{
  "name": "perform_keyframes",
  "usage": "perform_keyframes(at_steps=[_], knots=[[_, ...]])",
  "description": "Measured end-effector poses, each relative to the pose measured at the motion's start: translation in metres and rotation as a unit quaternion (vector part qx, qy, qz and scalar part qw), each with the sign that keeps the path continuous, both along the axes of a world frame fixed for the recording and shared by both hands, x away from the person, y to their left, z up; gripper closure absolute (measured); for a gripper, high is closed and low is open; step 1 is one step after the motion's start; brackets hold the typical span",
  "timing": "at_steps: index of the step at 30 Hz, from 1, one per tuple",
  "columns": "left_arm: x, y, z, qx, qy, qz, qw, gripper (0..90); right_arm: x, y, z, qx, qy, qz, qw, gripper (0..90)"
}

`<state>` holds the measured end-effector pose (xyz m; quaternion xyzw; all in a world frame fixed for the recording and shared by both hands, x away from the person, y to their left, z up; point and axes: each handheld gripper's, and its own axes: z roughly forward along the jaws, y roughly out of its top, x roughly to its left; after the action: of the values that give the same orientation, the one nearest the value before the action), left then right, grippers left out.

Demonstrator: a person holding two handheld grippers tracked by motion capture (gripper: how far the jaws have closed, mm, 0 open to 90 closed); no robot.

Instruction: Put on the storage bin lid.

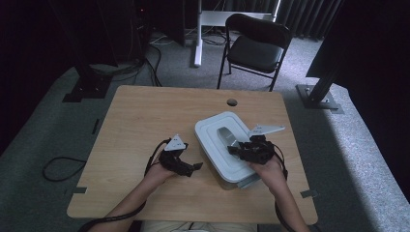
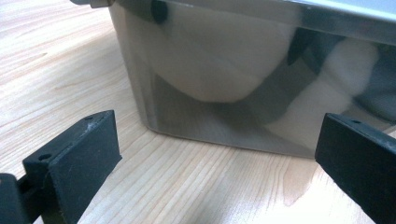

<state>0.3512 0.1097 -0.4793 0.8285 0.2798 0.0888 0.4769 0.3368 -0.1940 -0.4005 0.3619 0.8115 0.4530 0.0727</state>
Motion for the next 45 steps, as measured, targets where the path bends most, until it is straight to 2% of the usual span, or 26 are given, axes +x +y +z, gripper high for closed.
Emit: perform_keyframes(at_steps=[4, 6, 8, 12, 17, 19, 24, 28, 30, 32, 34, 39, 41, 45], knots=[[0.001, -0.001, -0.001, 0.005, -0.001, 0.000, 1.0000, 0.5, -0.003, 0.008, 0.000, -0.027, -0.011, 0.003, 0.9996, 68.7], [0.001, -0.001, 0.000, 0.002, 0.001, 0.002, 1.0000, 0.5, -0.001, 0.005, -0.002, -0.017, -0.011, 0.006, 0.9998, 68.7], [0.001, -0.001, 0.000, 0.001, 0.000, 0.003, 1.0000, 0.5, -0.002, 0.008, -0.002, -0.024, -0.017, 0.004, 0.9996, 68.7], [0.001, -0.002, 0.000, 0.001, 0.000, 0.004, 1.0000, 0.5, 0.000, 0.006, -0.002, -0.019, -0.015, 0.007, 0.9997, 68.6], [0.002, -0.002, 0.003, -0.002, -0.003, 0.006, 1.0000, 0.5, -0.002, 0.010, 0.001, -0.033, -0.018, 0.000, 0.9993, 68.3], [0.002, -0.001, 0.004, -0.008, -0.003, 0.009, 0.9999, 0.5, -0.001, 0.009, 0.001, -0.029, -0.015, -0.002, 0.9995, 68.2], [0.001, -0.001, 0.006, -0.004, -0.004, 0.003, 1.0000, 0.5, -0.002, 0.010, 0.004, -0.034, -0.016, -0.002, 0.9993, 67.3], [0.002, 0.001, 0.006, -0.006, -0.003, 0.006, 1.0000, 0.5, -0.001, 0.010, 0.007, -0.029, -0.009, 0.000, 0.9995, 60.6], [0.002, 0.001, 0.007, -0.005, -0.004, 0.006, 1.0000, 0.5, -0.002, 0.011, 0.010, -0.038, -0.012, 0.001, 0.9992, 55.0], [0.002, 0.001, 0.007, -0.005, -0.004, 0.005, 1.0000, 0.5, -0.003, 0.013, 0.013, -0.040, -0.015, -0.002, 0.9991, 53.5], [0.003, 0.001, 0.008, -0.007, -0.004, 0.006, 0.9999, 0.5, -0.004, 0.011, 0.017, -0.022, -0.011, 0.004, 0.9997, 50.3], [0.003, 0.001, 0.007, -0.006, -0.003, 0.005, 1.0000, 0.5, -0.010, 0.003, 0.027, 0.009, -0.025, -0.007, 0.9996, 44.3], [0.003, 0.001, 0.007, -0.006, -0.004, 0.006, 1.0000, 0.5, -0.011, 0.001, 0.029, 0.012, -0.028, -0.008, 0.9995, 43.5], [0.005, 0.001, 0.007, -0.010, -0.001, 0.010, 0.9999, 0.5, -0.009, -0.015, 0.033, 0.012, -0.039, -0.039, 0.9984, 34.5]])
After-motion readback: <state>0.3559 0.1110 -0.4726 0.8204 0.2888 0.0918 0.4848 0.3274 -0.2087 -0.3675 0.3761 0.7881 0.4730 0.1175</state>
